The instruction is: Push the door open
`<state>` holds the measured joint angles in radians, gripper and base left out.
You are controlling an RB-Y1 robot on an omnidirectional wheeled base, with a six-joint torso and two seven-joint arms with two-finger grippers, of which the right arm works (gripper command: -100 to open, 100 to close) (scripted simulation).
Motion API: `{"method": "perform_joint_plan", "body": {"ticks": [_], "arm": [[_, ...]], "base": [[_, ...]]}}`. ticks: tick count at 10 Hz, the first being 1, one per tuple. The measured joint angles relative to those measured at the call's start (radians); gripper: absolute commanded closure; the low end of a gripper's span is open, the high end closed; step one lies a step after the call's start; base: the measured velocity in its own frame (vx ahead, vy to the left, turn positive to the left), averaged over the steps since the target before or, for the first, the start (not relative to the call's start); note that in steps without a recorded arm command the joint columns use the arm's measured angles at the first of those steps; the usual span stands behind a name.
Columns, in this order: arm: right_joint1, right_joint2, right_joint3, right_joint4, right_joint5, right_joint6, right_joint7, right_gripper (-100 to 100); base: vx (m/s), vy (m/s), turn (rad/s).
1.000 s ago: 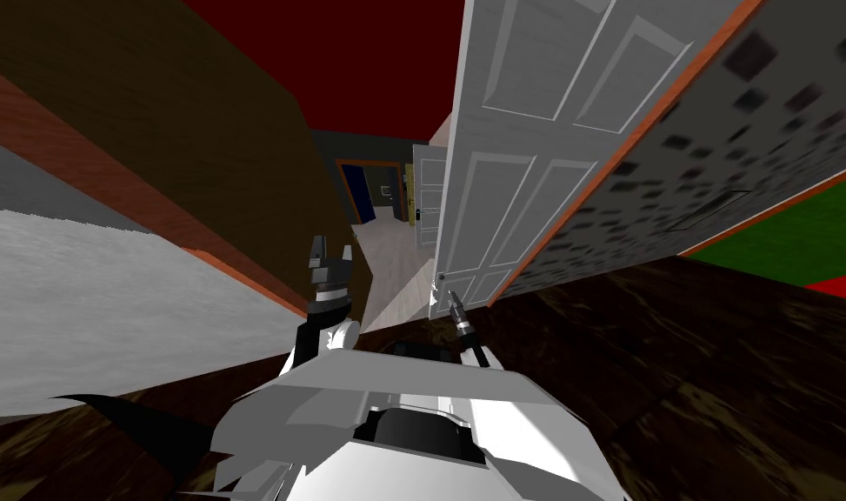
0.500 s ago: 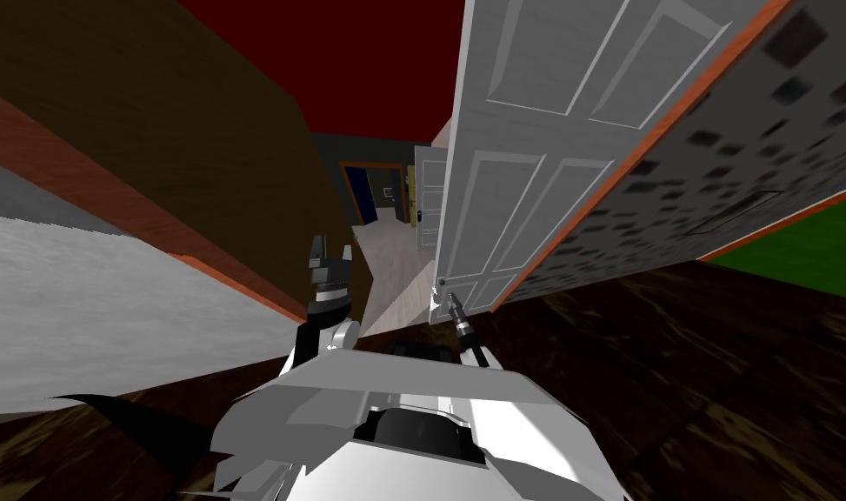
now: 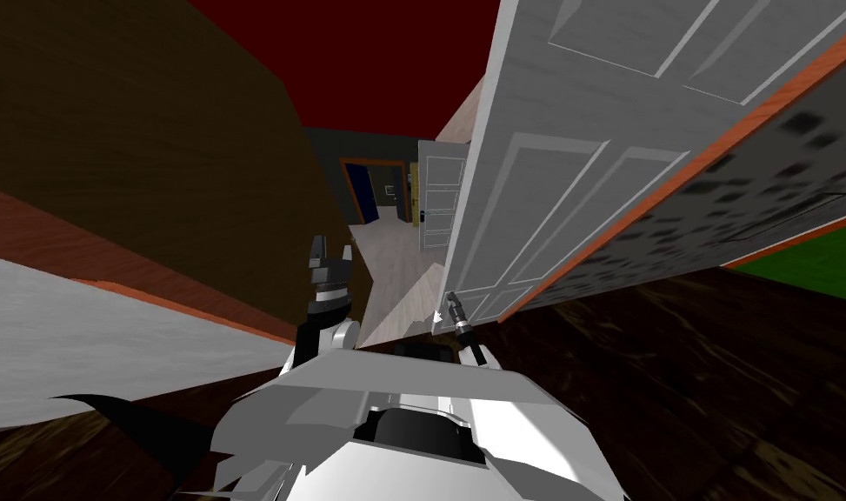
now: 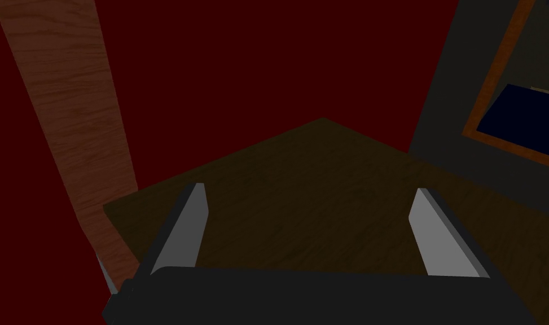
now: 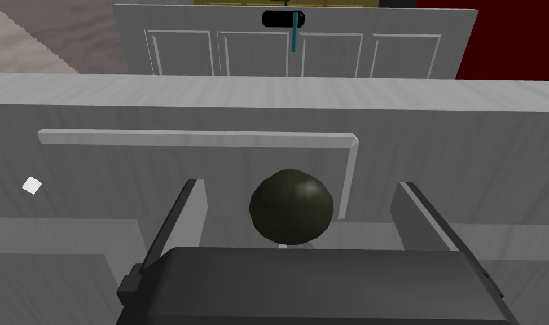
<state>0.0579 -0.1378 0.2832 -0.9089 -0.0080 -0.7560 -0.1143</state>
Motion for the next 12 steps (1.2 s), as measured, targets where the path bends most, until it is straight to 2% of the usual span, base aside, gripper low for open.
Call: {"method": "perform_joint_plan", "body": {"ticks": [1, 6, 8, 9, 12], "arm": [[0.0, 0.001, 0.001, 0.0, 0.0, -0.003, 0.001, 100], [0.001, 0.0, 0.001, 0.002, 0.001, 0.003, 0.001, 100], [0.004, 0.003, -0.003, 0.009, -0.001, 0.003, 0.003, 100], [-0.002, 0.007, -0.008, 0.026, -0.003, -0.001, 0.006, 100], [-0.01, 0.012, -0.031, 0.032, -0.011, 0.002, 0.014, 100]], "base": [[-0.022, -0.002, 0.003], [-0.018, -0.005, 0.001], [0.103, 0.043, -0.033], [0.158, 0.063, -0.01], [0.194, 0.09, -0.04]]}}
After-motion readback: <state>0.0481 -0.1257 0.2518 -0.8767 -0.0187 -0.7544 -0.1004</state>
